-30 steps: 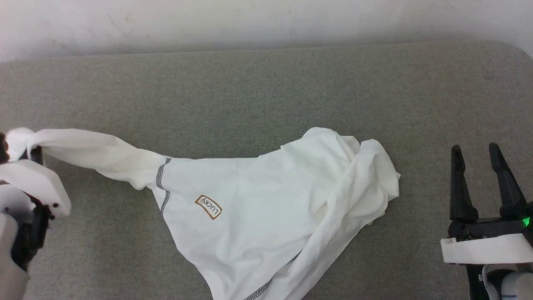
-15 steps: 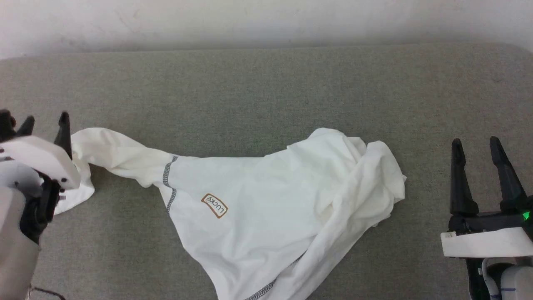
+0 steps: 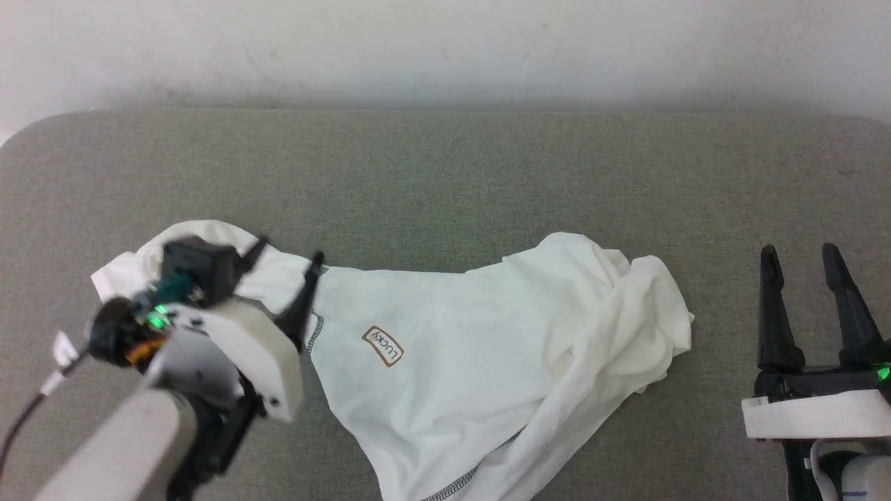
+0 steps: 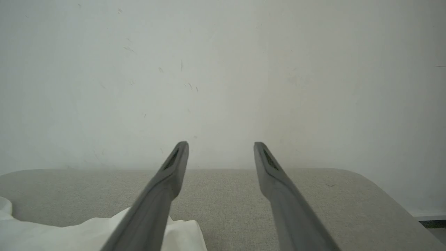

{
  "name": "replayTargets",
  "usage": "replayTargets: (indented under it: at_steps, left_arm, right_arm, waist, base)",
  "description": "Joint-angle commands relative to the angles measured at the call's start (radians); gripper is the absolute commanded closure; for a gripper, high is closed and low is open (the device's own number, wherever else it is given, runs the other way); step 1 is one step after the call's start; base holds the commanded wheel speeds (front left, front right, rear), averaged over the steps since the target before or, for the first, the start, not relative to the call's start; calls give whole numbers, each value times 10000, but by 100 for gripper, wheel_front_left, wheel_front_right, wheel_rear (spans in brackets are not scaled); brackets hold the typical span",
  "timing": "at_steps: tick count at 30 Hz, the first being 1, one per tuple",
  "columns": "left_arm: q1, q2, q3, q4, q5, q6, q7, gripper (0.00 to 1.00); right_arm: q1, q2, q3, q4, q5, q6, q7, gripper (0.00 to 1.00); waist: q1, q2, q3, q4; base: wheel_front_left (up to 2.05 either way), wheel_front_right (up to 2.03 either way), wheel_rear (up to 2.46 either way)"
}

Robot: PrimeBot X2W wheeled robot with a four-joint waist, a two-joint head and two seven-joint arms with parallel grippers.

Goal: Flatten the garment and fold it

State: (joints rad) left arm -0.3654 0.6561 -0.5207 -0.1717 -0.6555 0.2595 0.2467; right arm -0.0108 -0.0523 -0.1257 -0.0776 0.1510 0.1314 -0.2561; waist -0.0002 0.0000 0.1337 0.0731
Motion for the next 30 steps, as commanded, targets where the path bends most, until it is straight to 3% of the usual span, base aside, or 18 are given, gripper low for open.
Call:
replayTargets:
  at_steps: [1, 10, 15, 16, 17, 18, 23, 30]
  left_arm:
    - [547, -143, -408, -139, 131, 131, 240, 0]
    - [1792, -1271, -1852, 1486, 101, 658, 958, 0]
    - [1626, -1802, -2100, 2703, -32, 632, 1181, 0]
    - [1552, -1958, -2089, 2984, -100, 595, 1135, 36]
    - [1455, -2046, -2150, 3238, -85, 494, 1096, 78]
    - [1362, -2136, -2192, 3424, -88, 364, 1015, 100]
    - [1061, -2373, -1891, 3285, -348, -24, 382, 100]
    - [1936, -1937, -1182, 628, -1240, 136, 320, 100]
  right_arm:
    - [89, 20, -62, -37, 46, -7, -52, 0]
    - [16, 20, -156, -51, -8, -7, -55, 0]
    - [-67, 20, -124, -27, -30, -7, -55, 0]
    - [-81, 20, -110, -17, -29, -7, -55, 0]
    - [-94, 20, -89, -2, -29, -7, -55, 0]
    - [-103, 20, -67, 12, -28, -7, -55, 0]
    - [-59, 20, -136, -11, -8, -7, -56, 0]
    - [108, 20, -141, 71, 131, -7, -56, 0]
  waist:
    - [2, 0, 45, -8]
    - [2, 0, 217, -61]
    - [2, 0, 241, -62]
    - [2, 0, 235, -62]
    - [2, 0, 225, -72]
    - [2, 0, 213, -86]
    - [2, 0, 133, -90]
    - [2, 0, -103, -50]
  base:
    - [0, 0, 0]
    - [0, 0, 0]
    - [0, 0, 0]
    - [0, 0, 0]
    - [0, 0, 0]
    - [0, 0, 0]
    - [0, 0, 0]
    - [0, 0, 0]
